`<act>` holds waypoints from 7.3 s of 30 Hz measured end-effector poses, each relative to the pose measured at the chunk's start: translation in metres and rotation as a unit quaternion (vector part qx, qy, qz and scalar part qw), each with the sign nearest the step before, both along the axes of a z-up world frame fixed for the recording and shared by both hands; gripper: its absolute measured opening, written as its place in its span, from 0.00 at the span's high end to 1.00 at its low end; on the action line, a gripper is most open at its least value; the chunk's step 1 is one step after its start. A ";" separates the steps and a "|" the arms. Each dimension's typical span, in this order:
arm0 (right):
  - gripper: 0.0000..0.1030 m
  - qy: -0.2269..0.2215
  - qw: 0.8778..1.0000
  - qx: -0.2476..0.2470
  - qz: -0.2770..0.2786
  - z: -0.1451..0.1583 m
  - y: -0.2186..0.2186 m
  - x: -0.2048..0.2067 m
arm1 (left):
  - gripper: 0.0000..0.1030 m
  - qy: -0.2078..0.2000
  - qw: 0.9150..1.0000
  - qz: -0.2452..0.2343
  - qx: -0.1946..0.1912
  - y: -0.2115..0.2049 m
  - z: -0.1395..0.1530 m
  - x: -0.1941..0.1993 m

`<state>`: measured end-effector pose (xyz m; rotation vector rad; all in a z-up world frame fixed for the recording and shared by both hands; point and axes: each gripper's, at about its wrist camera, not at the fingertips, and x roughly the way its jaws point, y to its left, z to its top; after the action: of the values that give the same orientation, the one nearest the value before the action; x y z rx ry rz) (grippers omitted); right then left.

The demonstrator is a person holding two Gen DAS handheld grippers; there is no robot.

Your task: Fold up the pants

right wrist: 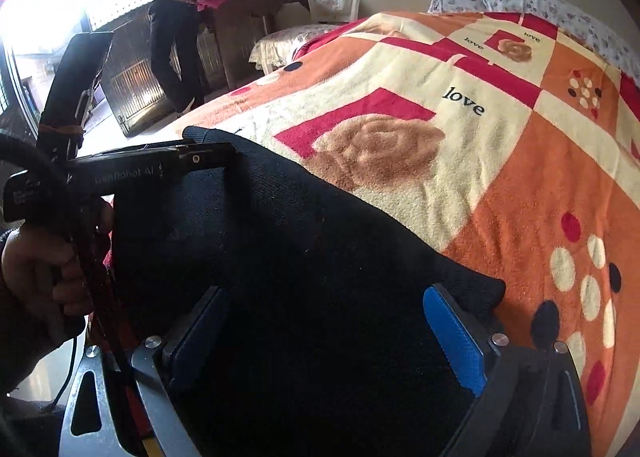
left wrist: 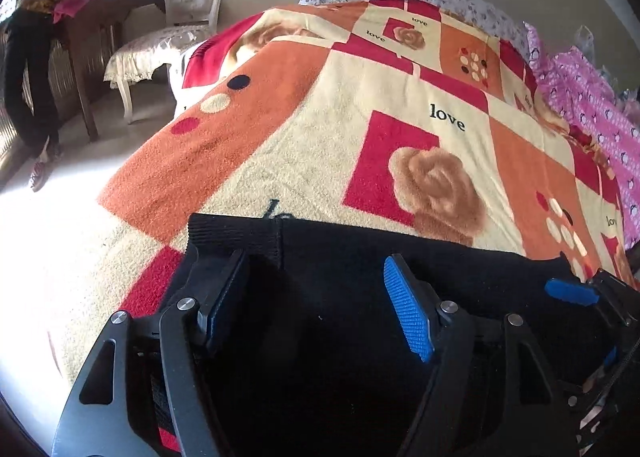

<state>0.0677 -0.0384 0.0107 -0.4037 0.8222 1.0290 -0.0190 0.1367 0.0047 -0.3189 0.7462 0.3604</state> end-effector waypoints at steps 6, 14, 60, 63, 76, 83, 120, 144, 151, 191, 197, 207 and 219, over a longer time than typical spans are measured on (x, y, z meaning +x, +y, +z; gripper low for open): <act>0.20 -0.018 1.000 0.010 -0.004 0.005 -0.005 -0.003 | 0.33 -0.083 0.996 -0.015 0.009 -0.036 0.033 -0.033; 0.15 -0.005 0.999 0.034 -0.023 0.003 -0.031 -0.029 | 0.32 -0.011 0.998 -0.052 0.045 -0.059 -0.007 -0.007; 0.15 0.009 0.945 0.158 -0.287 -0.001 -0.262 -0.014 | 0.31 -0.050 0.977 -0.198 -0.069 -0.165 0.004 0.005; 0.15 0.014 0.944 0.166 -0.286 -0.001 -0.264 -0.014 | 0.31 -0.037 0.978 -0.191 -0.080 -0.165 0.008 0.005; 0.15 0.020 0.943 0.166 -0.288 -0.001 -0.266 -0.013 | 0.31 -0.054 0.976 -0.191 -0.090 -0.160 0.006 -0.005; 0.14 0.014 0.946 0.140 -0.291 0.001 -0.259 -0.014 | 0.31 -0.065 0.973 -0.206 -0.079 -0.158 0.003 -0.001; 0.00 0.048 0.898 0.228 -0.374 0.003 -0.266 -0.022 | 0.19 -0.077 0.978 -0.172 -0.084 -0.170 0.002 0.003; 0.00 0.026 0.903 0.205 -0.377 0.000 -0.261 -0.023 | 0.18 -0.103 0.967 -0.190 -0.138 -0.160 0.004 0.004; 0.00 0.026 0.903 0.205 -0.377 0.000 -0.261 -0.022 | 0.18 -0.103 0.965 -0.191 -0.144 -0.158 0.001 0.001; 0.00 0.017 0.904 0.197 -0.379 0.000 -0.257 -0.025 | 0.18 -0.082 0.977 -0.181 -0.083 -0.174 0.001 0.002; 0.00 0.018 0.904 0.199 -0.379 0.000 -0.258 -0.025 | 0.18 -0.078 0.978 -0.178 -0.078 -0.175 0.002 0.003; 0.00 0.022 0.902 0.208 -0.377 0.000 -0.259 -0.025 | 0.18 -0.069 0.980 -0.175 -0.058 -0.180 0.002 0.002; 0.15 0.025 0.899 0.185 -0.396 0.012 -0.265 -0.025 | 0.18 -0.088 0.975 -0.184 -0.087 -0.172 0.001 -0.001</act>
<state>0.0423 -0.3032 0.0223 0.2840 0.7144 0.4045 -0.0202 -0.0357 0.0055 -0.3648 0.6463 -0.0843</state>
